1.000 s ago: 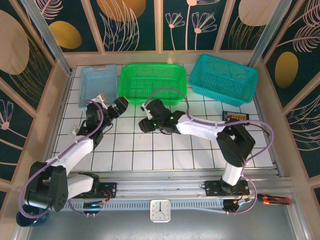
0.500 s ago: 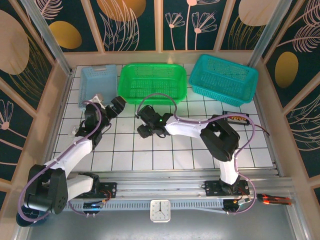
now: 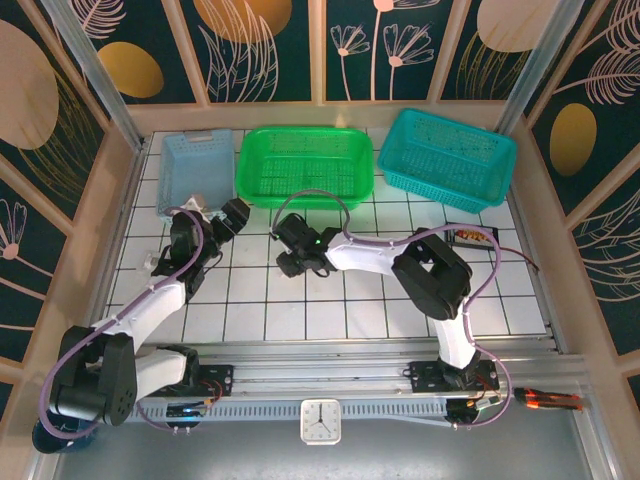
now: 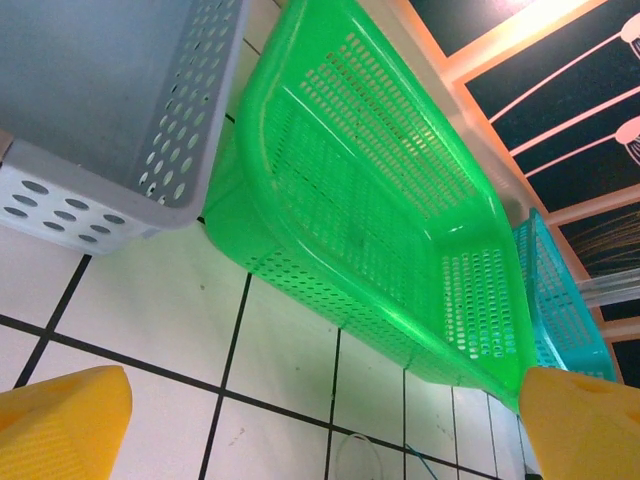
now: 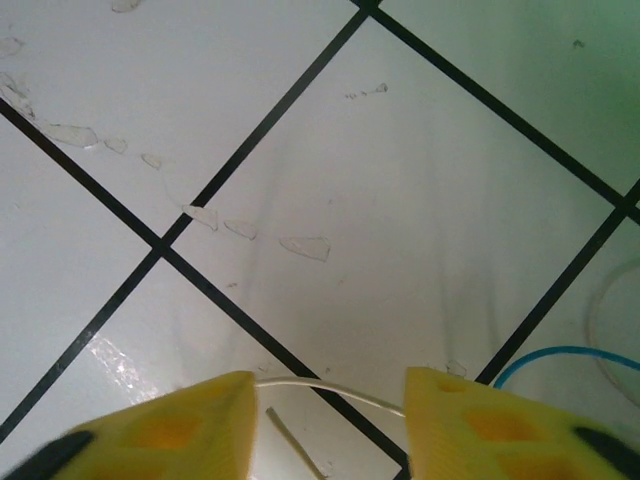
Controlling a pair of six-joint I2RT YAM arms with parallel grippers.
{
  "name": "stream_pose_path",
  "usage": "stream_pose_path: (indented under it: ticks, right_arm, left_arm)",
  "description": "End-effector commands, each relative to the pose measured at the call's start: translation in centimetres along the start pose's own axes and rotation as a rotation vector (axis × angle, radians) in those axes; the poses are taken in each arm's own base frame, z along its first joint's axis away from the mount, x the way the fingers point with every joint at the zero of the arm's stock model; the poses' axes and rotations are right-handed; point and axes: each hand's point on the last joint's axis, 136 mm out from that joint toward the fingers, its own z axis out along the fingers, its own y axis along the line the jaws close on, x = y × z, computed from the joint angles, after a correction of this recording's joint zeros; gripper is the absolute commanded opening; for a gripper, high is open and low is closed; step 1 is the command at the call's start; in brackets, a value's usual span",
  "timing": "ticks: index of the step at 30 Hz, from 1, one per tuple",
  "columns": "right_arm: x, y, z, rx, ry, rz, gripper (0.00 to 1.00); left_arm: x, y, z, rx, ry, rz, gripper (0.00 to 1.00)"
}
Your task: Untangle the cables
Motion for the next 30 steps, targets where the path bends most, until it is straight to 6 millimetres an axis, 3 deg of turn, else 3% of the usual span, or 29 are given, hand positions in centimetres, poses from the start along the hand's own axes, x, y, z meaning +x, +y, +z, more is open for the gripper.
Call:
stream_pose_path:
  ticks: [1,5,6,17,22,30]
  right_arm:
    - [-1.0,-0.4,0.4,0.029,-0.011,-0.013,0.3]
    - [-1.5,-0.6,0.0,0.04,-0.024,-0.016,0.02]
    - [-1.8,-0.6,-0.2,0.041,-0.03,-0.013,0.0]
    - [-6.2,-0.5,-6.2,-0.004,-0.195,0.079,0.0]
    - [-8.3,-1.6,-9.4,-0.044,-0.29,0.182,0.0]
    - [-10.0,-3.5,-13.1,-0.17,-0.405,0.353,0.0]
  left_arm:
    - [-0.4,-0.6,0.2,0.037,-0.012,-0.013,0.99]
    - [-0.3,-0.5,0.4,0.038,-0.008,-0.016,0.99]
    - [-0.3,-0.6,0.4,0.04,-0.008,-0.015,0.99]
    - [0.2,-0.8,0.6,0.058,0.02,0.009,0.99]
    - [0.8,-1.3,0.8,0.089,0.058,0.048,0.99]
    - [1.6,-2.3,0.4,0.13,0.117,0.154,0.99]
